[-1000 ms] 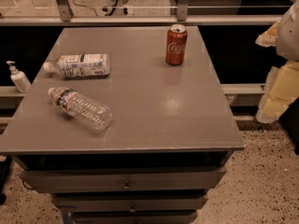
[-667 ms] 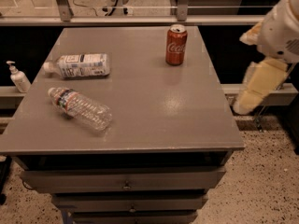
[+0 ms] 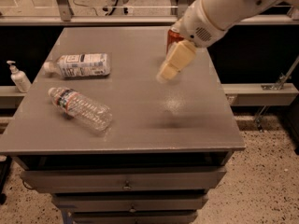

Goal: Pick blue plastic bottle

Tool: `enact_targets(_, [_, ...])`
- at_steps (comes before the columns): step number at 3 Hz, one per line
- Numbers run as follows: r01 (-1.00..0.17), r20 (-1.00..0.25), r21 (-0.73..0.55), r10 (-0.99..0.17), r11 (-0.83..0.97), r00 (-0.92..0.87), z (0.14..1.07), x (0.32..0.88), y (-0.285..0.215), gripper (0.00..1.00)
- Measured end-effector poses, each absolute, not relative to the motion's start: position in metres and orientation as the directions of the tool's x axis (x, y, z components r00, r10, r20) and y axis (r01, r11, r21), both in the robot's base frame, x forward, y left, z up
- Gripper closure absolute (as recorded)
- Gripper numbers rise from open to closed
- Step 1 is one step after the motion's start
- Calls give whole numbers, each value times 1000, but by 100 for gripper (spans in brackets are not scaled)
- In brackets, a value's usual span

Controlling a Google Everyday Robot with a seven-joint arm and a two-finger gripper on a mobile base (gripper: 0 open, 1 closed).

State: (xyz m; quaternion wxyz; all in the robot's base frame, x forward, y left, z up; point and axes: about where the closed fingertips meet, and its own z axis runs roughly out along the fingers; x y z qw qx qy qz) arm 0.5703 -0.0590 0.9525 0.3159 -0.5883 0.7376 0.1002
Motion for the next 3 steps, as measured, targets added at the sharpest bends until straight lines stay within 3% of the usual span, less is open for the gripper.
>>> enact_targets(1, [-932, -678, -234, -734, 276, -47, 953, 619, 16, 0])
enact_targets(3, [-937, -720, -207, -692, 282, -50, 940, 635, 36, 0])
